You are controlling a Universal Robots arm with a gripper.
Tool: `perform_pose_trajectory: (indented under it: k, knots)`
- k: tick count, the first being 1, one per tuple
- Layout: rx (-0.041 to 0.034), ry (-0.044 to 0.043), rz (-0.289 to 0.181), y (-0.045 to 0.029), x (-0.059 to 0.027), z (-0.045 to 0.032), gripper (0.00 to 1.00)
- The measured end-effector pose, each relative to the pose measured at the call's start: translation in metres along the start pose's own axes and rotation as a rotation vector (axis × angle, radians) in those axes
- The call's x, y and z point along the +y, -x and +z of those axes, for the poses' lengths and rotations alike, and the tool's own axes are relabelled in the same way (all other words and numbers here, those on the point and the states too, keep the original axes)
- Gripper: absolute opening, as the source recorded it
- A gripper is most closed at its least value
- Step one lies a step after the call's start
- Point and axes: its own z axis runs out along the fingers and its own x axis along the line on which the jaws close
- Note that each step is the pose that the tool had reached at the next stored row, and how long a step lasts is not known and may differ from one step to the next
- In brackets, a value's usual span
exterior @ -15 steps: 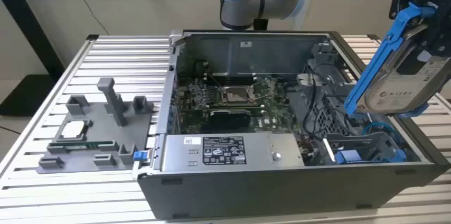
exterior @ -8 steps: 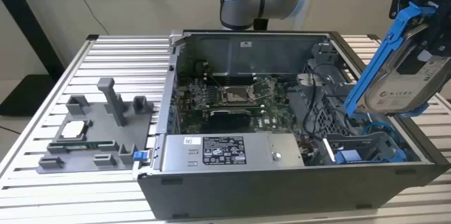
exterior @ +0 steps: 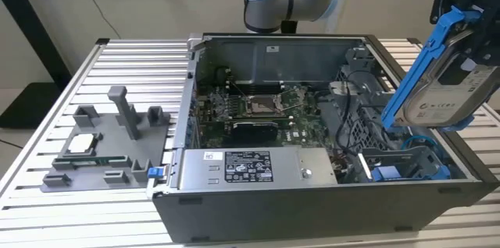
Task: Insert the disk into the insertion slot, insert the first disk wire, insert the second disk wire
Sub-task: 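Insert the disk into the insertion slot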
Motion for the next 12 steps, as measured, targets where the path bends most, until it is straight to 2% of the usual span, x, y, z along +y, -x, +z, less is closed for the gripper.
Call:
perform_pose_trajectory:
  k: [12]
  knots:
    - [-0.0024,0.0000,0.000,-0.0002,-0.0005,0.0136,0.00]
